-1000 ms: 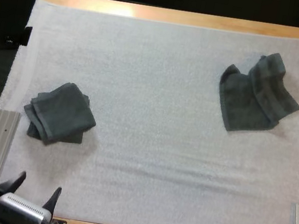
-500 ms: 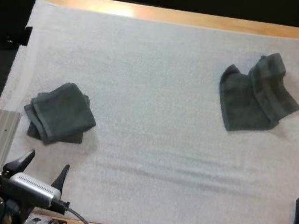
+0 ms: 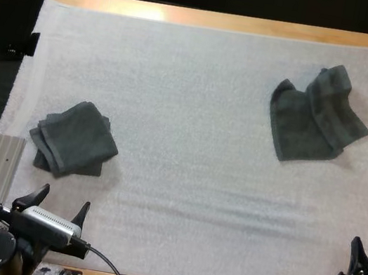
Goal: Pick towel from pile, fold and stack
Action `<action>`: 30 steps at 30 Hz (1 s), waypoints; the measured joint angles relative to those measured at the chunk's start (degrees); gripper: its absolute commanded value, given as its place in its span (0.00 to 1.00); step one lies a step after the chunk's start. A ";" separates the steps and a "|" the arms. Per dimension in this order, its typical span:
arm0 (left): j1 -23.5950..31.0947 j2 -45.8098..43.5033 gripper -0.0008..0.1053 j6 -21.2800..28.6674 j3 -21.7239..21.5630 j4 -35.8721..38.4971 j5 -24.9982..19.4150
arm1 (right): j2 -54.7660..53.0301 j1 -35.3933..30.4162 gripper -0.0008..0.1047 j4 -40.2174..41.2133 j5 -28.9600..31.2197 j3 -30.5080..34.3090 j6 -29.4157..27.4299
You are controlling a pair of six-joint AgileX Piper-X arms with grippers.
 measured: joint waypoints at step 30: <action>0.00 0.00 0.66 0.00 0.00 0.00 0.05 | 0.00 0.00 0.67 -0.51 0.00 0.93 0.00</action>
